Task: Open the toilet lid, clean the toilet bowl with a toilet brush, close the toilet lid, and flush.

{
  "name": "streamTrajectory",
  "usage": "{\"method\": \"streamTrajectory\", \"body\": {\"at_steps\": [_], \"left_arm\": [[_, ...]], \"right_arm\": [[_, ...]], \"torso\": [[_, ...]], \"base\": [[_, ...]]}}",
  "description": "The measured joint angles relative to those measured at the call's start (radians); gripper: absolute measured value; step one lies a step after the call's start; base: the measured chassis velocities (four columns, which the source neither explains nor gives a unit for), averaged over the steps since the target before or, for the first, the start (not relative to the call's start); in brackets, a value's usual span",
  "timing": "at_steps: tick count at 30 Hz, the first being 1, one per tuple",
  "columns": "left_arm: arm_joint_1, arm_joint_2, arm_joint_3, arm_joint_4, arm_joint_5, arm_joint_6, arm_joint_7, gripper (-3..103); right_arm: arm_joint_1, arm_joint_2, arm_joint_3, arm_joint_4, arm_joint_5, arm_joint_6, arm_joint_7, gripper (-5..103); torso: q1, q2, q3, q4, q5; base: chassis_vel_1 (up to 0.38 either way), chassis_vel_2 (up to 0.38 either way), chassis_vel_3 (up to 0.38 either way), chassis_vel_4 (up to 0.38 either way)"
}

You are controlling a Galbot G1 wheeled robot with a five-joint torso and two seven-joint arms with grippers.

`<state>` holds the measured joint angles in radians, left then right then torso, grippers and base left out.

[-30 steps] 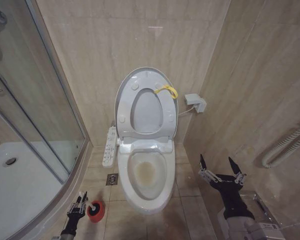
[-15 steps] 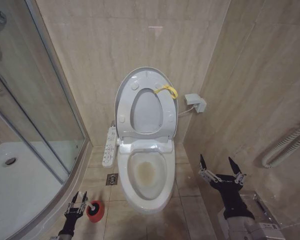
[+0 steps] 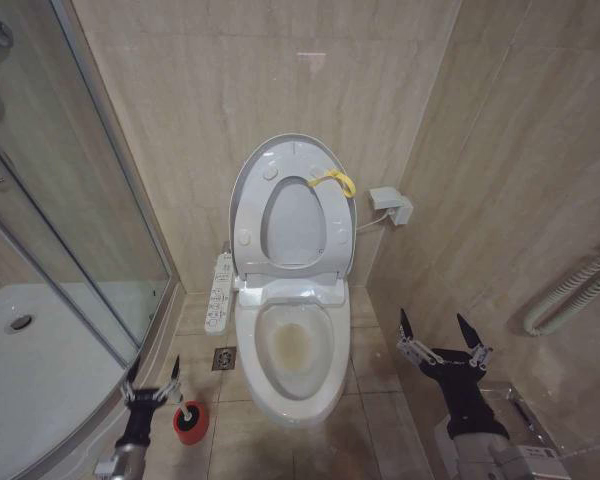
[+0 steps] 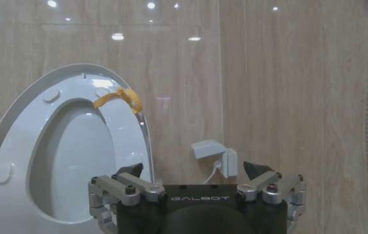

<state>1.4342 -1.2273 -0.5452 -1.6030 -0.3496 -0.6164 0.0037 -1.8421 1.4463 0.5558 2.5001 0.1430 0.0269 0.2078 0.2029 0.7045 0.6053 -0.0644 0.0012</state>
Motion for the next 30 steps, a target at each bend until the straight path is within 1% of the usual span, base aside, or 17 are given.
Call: {"method": "streamTrajectory", "body": {"at_steps": [1,2,3,4,5,6,7,8,10,12,14,16,18,21,22,25,30], "left_arm": [[0.023,0.003,0.014,-0.08,-0.008,0.043,-0.035,96],[0.06,0.004,0.034,-0.2,-0.019,0.115,-0.083,96],[0.09,0.003,0.043,-0.273,-0.021,0.16,-0.11,100],[0.09,0.003,0.043,-0.273,-0.021,0.16,-0.11,100],[0.122,-0.001,0.047,-0.33,-0.018,0.203,-0.129,100],[0.175,-0.006,0.048,-0.401,-0.008,0.259,-0.143,100],[0.217,-0.008,0.047,-0.446,0.001,0.294,-0.149,100],[0.217,-0.008,0.047,-0.446,0.001,0.294,-0.149,100],[0.305,-0.013,0.035,-0.524,0.034,0.348,-0.152,100],[0.367,-0.023,0.014,-0.591,0.066,0.374,-0.153,100],[0.38,-0.027,0.009,-0.61,0.07,0.383,-0.153,100],[0.423,-0.039,-0.017,-0.679,0.086,0.401,-0.153,100],[0.43,-0.044,-0.028,-0.695,0.095,0.402,-0.152,100],[0.448,-0.067,-0.082,-0.768,0.132,0.416,-0.135,100],[0.448,-0.067,-0.082,-0.768,0.132,0.416,-0.135,100],[0.47,-0.069,-0.132,-0.796,0.16,0.413,-0.11,100],[0.485,-0.081,-0.134,-0.814,0.154,0.42,-0.105,100]], "right_arm": [[0.0,0.0,0.0,0.0,0.0,0.0,0.0,100],[0.0,0.0,0.0,0.0,0.0,0.0,0.0,100],[0.0,0.0,0.0,0.0,0.0,0.0,0.0,100],[0.0,0.0,0.0,0.0,0.0,0.0,0.0,100],[0.0,0.0,0.0,0.0,0.0,0.0,0.0,100],[0.0,0.0,0.0,0.0,0.0,0.0,0.0,100],[0.0,0.0,0.0,0.0,0.0,0.0,0.0,100],[0.0,0.0,0.0,0.0,0.0,0.0,0.0,100],[0.0,0.0,0.0,0.0,0.0,0.0,0.0,100],[0.0,0.0,0.0,0.0,0.0,0.0,0.0,100],[0.0,0.0,0.0,0.0,0.0,0.0,0.0,100],[0.0,0.0,0.0,0.0,0.0,0.0,0.0,100],[0.0,0.0,0.0,0.0,0.0,0.0,0.0,100],[0.0,0.0,0.0,0.0,0.0,0.0,0.0,100],[0.0,0.0,0.0,0.0,0.0,0.0,0.0,100],[0.0,0.0,0.0,0.0,0.0,0.0,0.0,100],[0.0,0.0,0.0,0.0,0.0,0.0,0.0,100]], "torso": [[0.0,0.0,0.0,0.0004,-0.0008],[0.0,0.0,0.0,-0.0003,-0.0015],[0.0,0.0,0.0,-0.0002,-0.0008],[0.0,0.0,0.0,-0.0002,-0.0008],[0.0,0.0,0.0,0.0001,-0.0004],[0.0,0.0,0.0,0.0004,-0.0015],[0.0,0.0,0.0,0.0003,-0.0012],[0.0,0.0,0.0,0.0003,-0.0012],[0.0,0.0,0.0,0.0007,-0.001],[0.0,0.0,0.0,0.0005,-0.001],[0.0,0.0,0.0,0.0006,-0.0009],[0.0,0.0,0.0,0.0004,-0.0011],[0.0,0.0,0.0,0.0003,-0.0009],[0.0,0.0,0.0,0.0003,-0.0011],[0.0,0.0,0.0,0.0003,-0.0011],[0.0,0.0,0.0,0.0003,-0.0011],[0.0,0.0,0.0,0.0002,-0.0011]], "base": [[0.0,0.0,0.0,0.0],[0.0,0.0,0.0,0.0],[0.0,0.0,0.0,0.0],[0.0,0.0,0.0,0.0],[0.0,0.0,0.0,0.0],[0.0,0.0,0.0,0.0],[0.0,0.0,0.0,0.0],[0.0,0.0,0.0,0.0],[0.0,0.0,0.0,0.0],[0.0,0.0,0.0,0.0],[0.0,0.0,0.0,0.0],[0.0,0.0,0.0,0.0],[0.0,0.0,0.0,0.0],[0.0,0.0,0.0,0.0],[0.0,0.0,0.0,0.0],[0.0,0.0,0.0,0.0],[0.0,0.0,0.0,0.0]]}}
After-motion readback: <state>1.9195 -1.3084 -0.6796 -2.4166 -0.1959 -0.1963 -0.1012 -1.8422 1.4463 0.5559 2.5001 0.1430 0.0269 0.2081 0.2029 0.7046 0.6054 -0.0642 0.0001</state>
